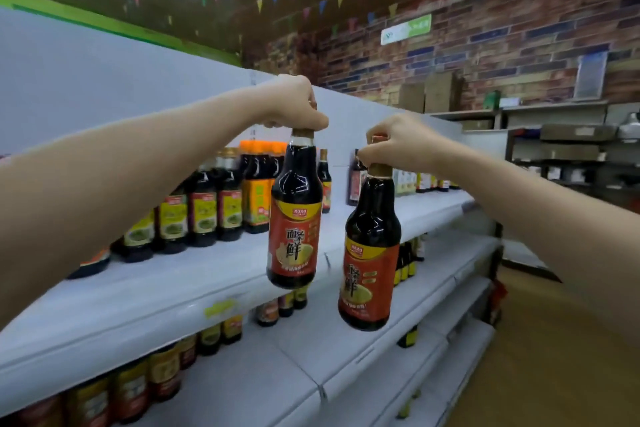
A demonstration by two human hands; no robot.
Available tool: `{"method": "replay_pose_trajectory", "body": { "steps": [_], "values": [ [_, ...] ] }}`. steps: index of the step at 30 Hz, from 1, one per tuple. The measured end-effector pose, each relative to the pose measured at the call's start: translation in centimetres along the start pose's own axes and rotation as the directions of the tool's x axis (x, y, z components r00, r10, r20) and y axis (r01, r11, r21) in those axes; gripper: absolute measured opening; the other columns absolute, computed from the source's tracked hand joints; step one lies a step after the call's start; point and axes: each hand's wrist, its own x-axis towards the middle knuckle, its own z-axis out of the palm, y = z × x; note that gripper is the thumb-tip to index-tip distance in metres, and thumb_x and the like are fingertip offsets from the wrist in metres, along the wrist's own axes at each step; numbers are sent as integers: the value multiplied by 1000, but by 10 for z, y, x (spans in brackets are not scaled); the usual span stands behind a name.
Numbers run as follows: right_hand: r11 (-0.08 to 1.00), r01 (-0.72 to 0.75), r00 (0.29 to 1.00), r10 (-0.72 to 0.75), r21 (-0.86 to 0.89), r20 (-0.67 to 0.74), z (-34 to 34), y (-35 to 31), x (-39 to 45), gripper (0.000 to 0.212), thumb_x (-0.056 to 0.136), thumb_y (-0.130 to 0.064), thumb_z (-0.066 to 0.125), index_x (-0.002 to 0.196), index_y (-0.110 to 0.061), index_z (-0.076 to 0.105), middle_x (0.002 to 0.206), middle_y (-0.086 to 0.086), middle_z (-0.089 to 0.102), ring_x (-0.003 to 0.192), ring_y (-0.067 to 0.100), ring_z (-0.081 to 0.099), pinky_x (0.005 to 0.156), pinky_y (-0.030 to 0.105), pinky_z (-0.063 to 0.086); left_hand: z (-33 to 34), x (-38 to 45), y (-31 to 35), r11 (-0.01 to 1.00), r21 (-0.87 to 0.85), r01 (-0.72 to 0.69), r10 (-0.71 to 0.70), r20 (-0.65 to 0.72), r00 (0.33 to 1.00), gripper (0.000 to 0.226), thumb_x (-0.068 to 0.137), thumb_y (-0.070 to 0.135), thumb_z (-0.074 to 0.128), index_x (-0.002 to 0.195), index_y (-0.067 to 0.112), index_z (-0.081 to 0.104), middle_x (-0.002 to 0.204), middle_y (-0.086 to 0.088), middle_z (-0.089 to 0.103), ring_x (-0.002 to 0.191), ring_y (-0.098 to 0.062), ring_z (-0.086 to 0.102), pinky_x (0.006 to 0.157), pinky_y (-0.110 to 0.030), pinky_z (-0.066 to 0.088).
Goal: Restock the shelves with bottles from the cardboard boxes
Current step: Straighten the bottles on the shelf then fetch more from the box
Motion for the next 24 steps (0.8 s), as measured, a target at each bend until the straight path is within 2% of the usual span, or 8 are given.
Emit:
{"method": "replay_pose_trajectory", "body": {
  "steps": [8,16,21,24],
  "values": [
    [999,-11,1000,10,34,9,4,113,33,33,84,-25,62,57,-13,48,62,1,43,59,15,40,52,26,29,63,77,45,998,-30,58,-58,-9,998,37,86,28,55,59,11,36,54,-6,36,44,-21,33,44,-23,30],
    [998,59,998,-59,15,19,-1,202,78,26,84,-28,62,67,-8,56,68,4,51,65,16,46,58,27,35,97,131,87,982,-69,177,-181,-53,982,35,85,27,54,58,10,40,54,-6,36,44,-21,32,42,-21,29],
    [997,64,998,-63,51,-26,6,253,115,25,83,-27,62,67,-8,60,73,8,58,70,20,51,62,30,38,123,169,97,976,-67,207,-214,-132,968,25,86,28,54,71,8,51,61,-7,41,46,-20,35,42,-21,32],
    [994,85,993,-80,61,-85,13,277,140,26,80,-26,62,65,-5,59,68,8,53,67,21,48,60,30,36,141,196,98,971,-43,233,-237,-160,958,23,87,28,54,77,8,54,58,-5,41,43,-18,36,39,-19,30]
  ]
}}
